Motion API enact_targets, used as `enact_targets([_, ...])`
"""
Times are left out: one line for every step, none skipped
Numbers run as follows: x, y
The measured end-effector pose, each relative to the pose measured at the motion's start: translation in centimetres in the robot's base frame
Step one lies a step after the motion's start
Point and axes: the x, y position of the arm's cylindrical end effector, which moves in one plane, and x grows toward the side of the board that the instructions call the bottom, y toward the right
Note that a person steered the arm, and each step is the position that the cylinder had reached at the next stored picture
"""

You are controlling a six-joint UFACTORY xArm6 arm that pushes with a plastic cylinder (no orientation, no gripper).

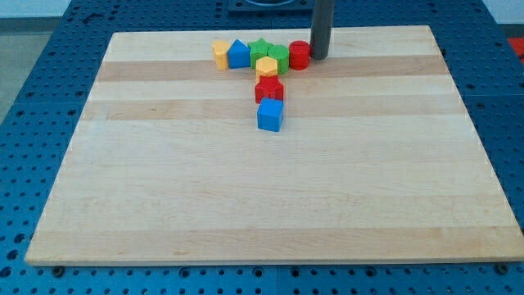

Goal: Move your arm to the green circle

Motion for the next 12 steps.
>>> enact_targets([0.3, 2.8])
enact_targets([2.1, 7.2])
enact_targets([3.1, 7.2])
enact_targets([3.1, 7.2])
enact_targets([3.4, 3.9])
enact_targets([3.7, 2.4])
enact_targets([4.3, 2.4])
enact_targets([8.5, 1.4])
enact_targets([9.3, -0.5])
enact_targets([9.3, -1.6])
enact_targets([8.3, -3.0])
enact_targets([7.6, -3.2])
